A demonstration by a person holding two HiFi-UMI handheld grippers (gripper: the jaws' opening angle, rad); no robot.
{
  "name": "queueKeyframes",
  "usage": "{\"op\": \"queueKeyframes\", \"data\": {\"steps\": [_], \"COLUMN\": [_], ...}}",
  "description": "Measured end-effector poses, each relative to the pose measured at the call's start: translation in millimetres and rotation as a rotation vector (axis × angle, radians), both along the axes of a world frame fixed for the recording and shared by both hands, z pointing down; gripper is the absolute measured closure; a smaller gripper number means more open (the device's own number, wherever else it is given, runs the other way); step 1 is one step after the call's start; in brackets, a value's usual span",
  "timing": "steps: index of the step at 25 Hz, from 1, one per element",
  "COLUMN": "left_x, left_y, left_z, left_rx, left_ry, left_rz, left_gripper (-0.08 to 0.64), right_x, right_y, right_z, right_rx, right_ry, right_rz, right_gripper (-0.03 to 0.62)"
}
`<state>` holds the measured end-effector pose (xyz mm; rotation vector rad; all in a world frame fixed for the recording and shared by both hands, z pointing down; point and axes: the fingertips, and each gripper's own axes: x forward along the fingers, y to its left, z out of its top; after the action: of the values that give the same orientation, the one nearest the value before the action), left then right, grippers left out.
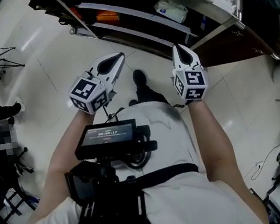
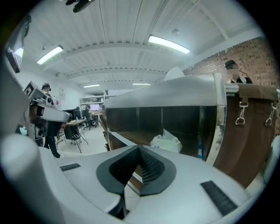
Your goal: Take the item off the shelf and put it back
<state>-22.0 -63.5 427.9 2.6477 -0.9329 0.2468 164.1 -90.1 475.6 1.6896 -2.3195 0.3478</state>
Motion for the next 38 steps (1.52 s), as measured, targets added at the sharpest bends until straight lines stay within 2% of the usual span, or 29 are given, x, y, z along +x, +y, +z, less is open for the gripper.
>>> {"op": "queueKeyframes", "data": {"steps": [5, 11, 23, 28, 34, 38], "left_x": [-14, -12, 12, 35, 84, 107], "left_y": [29, 56, 64, 71, 104, 123], "left_z": [-6, -17, -54, -65, -83, -83], "left_rx": [-0.001, 0.0, 0.075, 0.092, 0.09, 0.082], "left_ry": [-0.004, 0.012, 0.013, 0.038, 0.1, 0.11], "left_rz": [-0.028, -0.012, 0.031, 0.032, 0.051, 0.043], "left_gripper": [0.554, 0.554, 0.554, 0.554, 0.554, 0.554], "right_x": [-27, -49, -53, -43, -19, -2], "right_y": [29, 60, 92, 112, 136, 153], "right_z": [-29, -52, -97, -121, -140, -149], "right_rx": [0.021, 0.03, 0.068, 0.097, 0.119, 0.128], "right_ry": [-0.019, -0.057, -0.129, -0.173, -0.209, -0.23], "right_rz": [-0.088, -0.164, -0.255, -0.313, -0.389, -0.43], "right_gripper": [0.591, 0.591, 0.591, 0.59, 0.591, 0.592]}}
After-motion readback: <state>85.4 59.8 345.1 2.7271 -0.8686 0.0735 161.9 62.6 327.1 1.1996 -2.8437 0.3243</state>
